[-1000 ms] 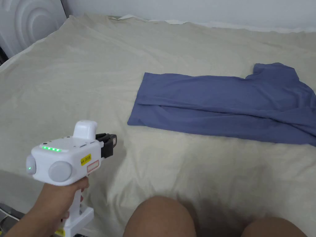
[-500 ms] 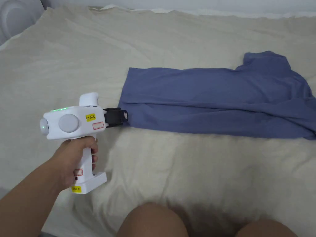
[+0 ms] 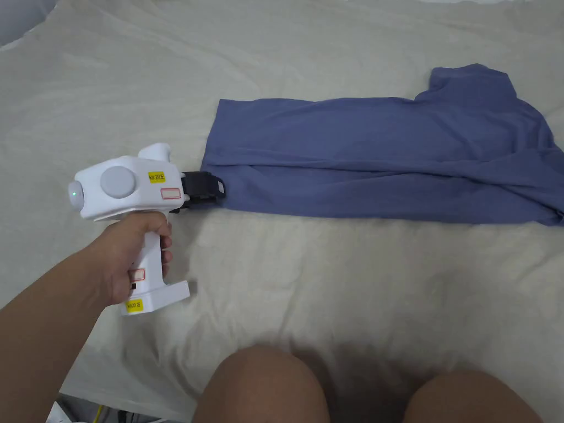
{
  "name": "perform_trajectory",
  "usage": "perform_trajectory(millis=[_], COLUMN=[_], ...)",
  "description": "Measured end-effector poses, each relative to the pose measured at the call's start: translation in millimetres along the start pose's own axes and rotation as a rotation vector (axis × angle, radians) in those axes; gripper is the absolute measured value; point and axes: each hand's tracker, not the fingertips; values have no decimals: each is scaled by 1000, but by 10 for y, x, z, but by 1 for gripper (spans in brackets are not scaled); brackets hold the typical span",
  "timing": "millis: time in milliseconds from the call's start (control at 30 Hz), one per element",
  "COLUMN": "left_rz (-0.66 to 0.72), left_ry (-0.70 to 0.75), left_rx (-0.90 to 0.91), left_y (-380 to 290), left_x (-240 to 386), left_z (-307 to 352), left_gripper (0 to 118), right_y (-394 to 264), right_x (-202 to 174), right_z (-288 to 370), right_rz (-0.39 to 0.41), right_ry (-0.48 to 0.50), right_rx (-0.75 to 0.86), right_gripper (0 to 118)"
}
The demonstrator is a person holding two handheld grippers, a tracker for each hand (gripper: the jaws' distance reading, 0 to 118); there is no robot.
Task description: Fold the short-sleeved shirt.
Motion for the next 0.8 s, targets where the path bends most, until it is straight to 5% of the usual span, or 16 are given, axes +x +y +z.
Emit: perform_trajectory(millis=[133, 233, 633, 800], left_rz=[-89, -103, -117, -112], left_ry=[46, 55, -18, -61], left_rx=[-38, -47, 7, 44], left_y=[59, 68, 243, 344], left_x=[152, 171, 313, 360], left_z=[-51, -116, 105, 199], left_gripper=[62, 13, 8, 8], right_y=[9, 9, 314, 737], right_x=[-74, -71, -246, 43], right_z=[-29, -24, -104, -529], right_rz=[1, -4, -25, -12], right_ry=[3, 1, 31, 22], right_rx=[-3, -1, -21, -57], right_gripper=[0, 0, 0, 0])
